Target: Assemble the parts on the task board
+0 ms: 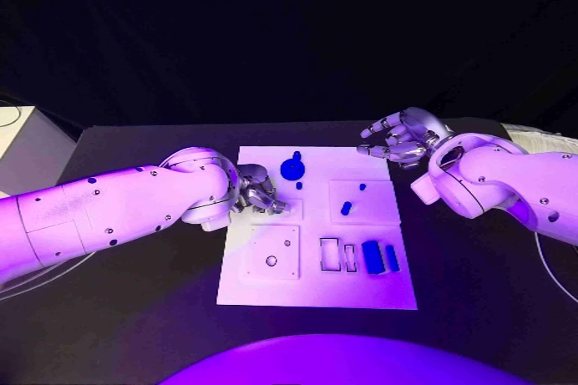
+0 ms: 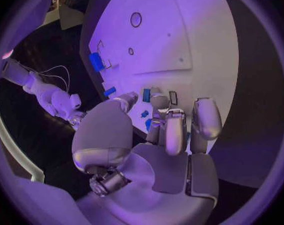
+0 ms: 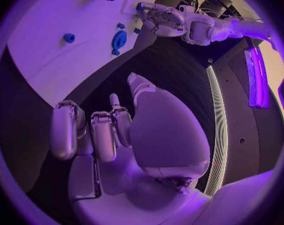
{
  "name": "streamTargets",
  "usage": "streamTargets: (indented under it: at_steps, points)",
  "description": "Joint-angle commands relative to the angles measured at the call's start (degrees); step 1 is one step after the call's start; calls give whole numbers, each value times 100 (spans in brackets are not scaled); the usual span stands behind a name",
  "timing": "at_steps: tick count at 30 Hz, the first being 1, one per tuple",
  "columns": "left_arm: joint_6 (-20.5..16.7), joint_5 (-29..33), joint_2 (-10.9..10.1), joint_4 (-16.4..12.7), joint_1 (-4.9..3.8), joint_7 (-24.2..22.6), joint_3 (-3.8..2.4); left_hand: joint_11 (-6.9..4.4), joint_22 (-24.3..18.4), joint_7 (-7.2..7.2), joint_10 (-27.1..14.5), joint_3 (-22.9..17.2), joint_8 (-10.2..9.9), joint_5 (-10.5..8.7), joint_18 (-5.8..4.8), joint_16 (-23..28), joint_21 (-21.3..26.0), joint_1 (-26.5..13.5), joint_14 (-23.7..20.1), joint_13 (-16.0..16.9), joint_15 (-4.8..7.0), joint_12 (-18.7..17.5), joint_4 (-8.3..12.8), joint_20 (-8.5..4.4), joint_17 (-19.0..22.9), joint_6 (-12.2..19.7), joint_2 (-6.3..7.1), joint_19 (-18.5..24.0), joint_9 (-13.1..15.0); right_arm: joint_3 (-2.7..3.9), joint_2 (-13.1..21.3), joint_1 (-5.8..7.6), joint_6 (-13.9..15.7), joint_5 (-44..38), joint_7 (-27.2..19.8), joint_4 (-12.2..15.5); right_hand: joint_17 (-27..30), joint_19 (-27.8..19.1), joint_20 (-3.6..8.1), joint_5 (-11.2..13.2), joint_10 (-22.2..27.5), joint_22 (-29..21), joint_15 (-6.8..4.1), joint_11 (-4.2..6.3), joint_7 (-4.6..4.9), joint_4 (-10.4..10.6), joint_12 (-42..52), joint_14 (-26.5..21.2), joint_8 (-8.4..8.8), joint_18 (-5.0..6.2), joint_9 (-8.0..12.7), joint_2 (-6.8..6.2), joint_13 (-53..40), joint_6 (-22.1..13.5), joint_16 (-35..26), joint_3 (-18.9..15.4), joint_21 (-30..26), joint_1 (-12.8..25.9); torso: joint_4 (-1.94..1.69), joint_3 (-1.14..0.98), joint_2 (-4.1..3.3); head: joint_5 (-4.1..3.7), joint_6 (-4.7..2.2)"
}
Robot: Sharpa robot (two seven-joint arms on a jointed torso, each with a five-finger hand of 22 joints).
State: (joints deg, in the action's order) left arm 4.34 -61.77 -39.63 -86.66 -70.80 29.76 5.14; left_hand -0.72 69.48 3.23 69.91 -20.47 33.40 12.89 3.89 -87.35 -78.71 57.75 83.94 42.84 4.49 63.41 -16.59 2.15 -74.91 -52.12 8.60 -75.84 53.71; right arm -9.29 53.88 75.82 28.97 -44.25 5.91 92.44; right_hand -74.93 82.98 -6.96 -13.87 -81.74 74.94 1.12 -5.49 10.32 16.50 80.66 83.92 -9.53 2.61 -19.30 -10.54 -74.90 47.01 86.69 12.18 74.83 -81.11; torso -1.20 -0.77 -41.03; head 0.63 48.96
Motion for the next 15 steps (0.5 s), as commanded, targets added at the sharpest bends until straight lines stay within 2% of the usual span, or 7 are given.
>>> streamTargets:
  at_steps: [1, 6, 15]
  points:
    - [-92, 11, 29, 19, 20, -58, 6, -3, 13, 4, 1, 45, -38, 16, 75, 13, -21, 64, 458, 15, -53, 31, -4, 26, -1078, 26, -2, -23, -9, 1, 3, -3, -44, 1, -29, 0, -806, -22, 9, 14, 28, 571, -8, -2, 18, 1, -8, 414, -17, 94, 8, 3, -628, -39, -19, -43, -25, 62, -1, -3, -1, 0, 4]
    - [-54, -8, 43, 45, 26, -54, 6, -7, 28, -4, 20, 52, -20, 16, 73, -1, -29, 75, 467, 38, -53, 58, -6, 30, -1099, -16, -25, -36, -13, 1, 5, -3, -48, 1, -26, 1, -808, -22, 9, 8, 28, 570, -8, -1, 16, 0, -9, 414, -24, 95, 7, 17, -626, -35, -19, -43, -28, 72, -2, -4, -1, 1, 7]
    - [198, -53, 54, 70, 28, -27, 7, -36, 58, -39, 55, -47, 25, 44, 71, -34, -43, 306, 487, 90, -34, 126, 23, 28, -1147, -81, -174, -66, -37, 1, 13, -3, -64, 1, -20, 1, -808, -22, 9, 8, 28, 570, -8, -1, 16, 0, -9, 414, -24, 95, 7, 17, -626, -35, -19, -43, -28, 72, -1, -2, 0, -4, 17]
